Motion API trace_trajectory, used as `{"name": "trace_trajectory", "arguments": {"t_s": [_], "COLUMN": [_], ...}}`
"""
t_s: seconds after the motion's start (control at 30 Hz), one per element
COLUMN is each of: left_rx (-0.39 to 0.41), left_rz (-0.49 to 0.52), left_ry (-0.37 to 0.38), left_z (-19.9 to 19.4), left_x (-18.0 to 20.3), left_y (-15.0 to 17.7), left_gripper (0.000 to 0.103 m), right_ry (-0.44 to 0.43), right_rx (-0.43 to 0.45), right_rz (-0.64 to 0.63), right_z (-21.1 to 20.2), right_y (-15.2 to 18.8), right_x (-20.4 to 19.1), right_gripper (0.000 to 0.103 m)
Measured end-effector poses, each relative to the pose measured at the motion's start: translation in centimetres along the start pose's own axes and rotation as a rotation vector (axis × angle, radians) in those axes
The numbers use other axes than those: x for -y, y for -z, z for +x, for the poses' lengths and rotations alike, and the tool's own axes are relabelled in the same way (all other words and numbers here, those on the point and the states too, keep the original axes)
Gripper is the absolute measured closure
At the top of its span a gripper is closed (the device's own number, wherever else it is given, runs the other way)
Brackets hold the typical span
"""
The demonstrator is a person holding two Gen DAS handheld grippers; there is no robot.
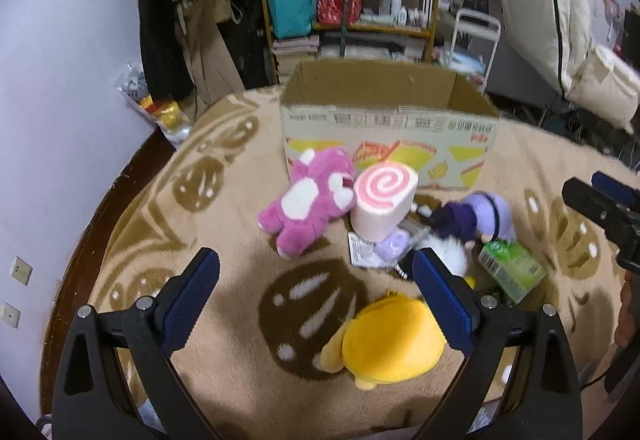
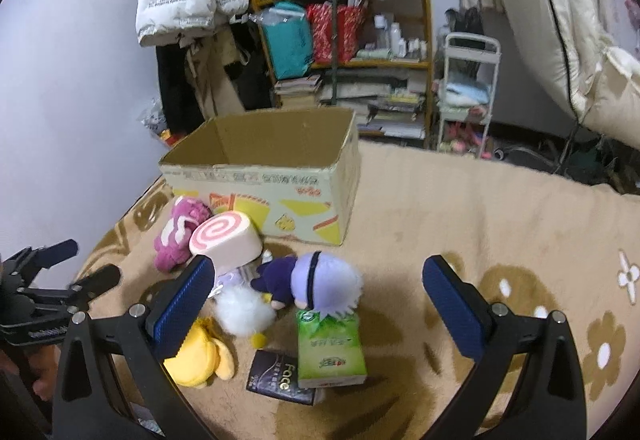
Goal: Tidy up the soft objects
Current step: 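Lower the right tool onto the green tissue pack while the left tool lowers onto the yellow plush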
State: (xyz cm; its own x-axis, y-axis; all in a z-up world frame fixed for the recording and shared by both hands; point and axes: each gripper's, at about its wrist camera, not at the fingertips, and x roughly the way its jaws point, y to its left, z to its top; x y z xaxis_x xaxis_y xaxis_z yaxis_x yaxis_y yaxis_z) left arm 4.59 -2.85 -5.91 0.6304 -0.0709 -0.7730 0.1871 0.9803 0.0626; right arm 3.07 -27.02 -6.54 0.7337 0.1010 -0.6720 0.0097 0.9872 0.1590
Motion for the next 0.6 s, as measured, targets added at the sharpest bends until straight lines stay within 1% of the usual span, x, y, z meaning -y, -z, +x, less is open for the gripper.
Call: {"name": "trace_trajectory", "arguments": {"t_s": [0.1, 0.23, 0.47, 0.6], "left_rx": [-0.047, -0.102, -0.177, -0.233], "left_rz": [0.007, -0.013, 0.009, 0.038], "left_ry": [0.018, 0.045, 0.077, 0.091], "left_z": [1.4, 3.0, 5.1, 6.2], "left_x": [0.6, 1.1, 2.4, 3.2], "left_y": [0.0, 0.1, 0.5, 1.0], "left_gripper": [0.007, 0.007, 0.007, 0.007], "right_ry": [0.014, 0.02, 0.019, 0.012], "right_rx": [-0.035, -0.1, -0.208, -0.288], "right_rz": [-0.022, -0.034, 0.014, 0.046], "right_z": [0.9, 2.5, 5.1, 6.6], "right_y": [0.2, 0.5, 1.0, 1.6], "right_x": [-0.4, -0.7, 0.4, 0.9], "right_gripper": [0.0, 0.0, 0.0, 0.001]}}
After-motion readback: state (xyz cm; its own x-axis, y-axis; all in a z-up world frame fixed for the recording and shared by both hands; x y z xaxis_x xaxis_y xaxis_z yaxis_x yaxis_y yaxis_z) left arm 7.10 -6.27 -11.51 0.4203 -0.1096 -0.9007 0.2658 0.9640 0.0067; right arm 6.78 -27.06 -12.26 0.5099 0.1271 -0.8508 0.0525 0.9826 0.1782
